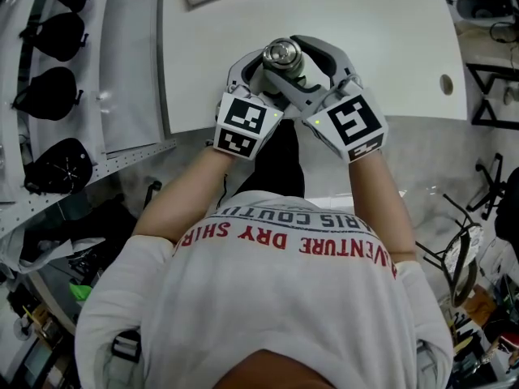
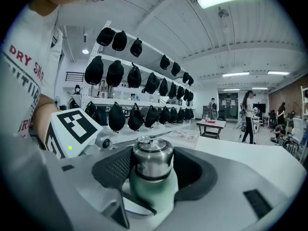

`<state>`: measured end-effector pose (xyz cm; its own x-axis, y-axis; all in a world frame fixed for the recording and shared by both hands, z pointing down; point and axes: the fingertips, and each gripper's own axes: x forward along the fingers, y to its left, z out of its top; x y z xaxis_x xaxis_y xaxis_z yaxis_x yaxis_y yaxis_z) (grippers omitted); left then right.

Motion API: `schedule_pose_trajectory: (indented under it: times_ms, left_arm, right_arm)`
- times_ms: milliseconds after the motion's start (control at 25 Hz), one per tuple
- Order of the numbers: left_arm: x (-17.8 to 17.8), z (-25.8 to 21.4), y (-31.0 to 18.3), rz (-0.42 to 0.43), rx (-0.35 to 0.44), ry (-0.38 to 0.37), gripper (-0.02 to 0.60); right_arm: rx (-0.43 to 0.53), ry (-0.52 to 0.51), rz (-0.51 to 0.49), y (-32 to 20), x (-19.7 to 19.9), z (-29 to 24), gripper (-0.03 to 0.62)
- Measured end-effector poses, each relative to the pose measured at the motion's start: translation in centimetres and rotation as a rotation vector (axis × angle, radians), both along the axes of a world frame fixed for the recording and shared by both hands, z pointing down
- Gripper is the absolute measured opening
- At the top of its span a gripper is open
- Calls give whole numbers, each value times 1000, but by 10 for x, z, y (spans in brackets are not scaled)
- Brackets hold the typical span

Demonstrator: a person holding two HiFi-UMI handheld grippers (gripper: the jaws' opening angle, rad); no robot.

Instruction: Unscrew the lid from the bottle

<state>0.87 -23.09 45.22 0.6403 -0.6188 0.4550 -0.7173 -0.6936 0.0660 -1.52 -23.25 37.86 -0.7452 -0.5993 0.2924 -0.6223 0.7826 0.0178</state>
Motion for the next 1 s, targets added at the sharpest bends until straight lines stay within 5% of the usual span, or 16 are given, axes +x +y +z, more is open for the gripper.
schedule_pose_trajectory:
  times_ms: [160,440,760,1000]
  left_arm:
    - [0,1,-2,66,11,-2,376]
    - [4,0,-3,318,-8,-19,377]
    - [4,1,-2,623,-20,-43,377]
    - [5,2,-1,771,-35,-38,377]
  right_arm:
    - [-2,3,-18,-2,0,1,261]
    - [-2,26,-103,-4,1,0,261]
    - [-18,84,-314,-4,-2,1,261]
    - [-32,86,-464,-3,-5,-1,261]
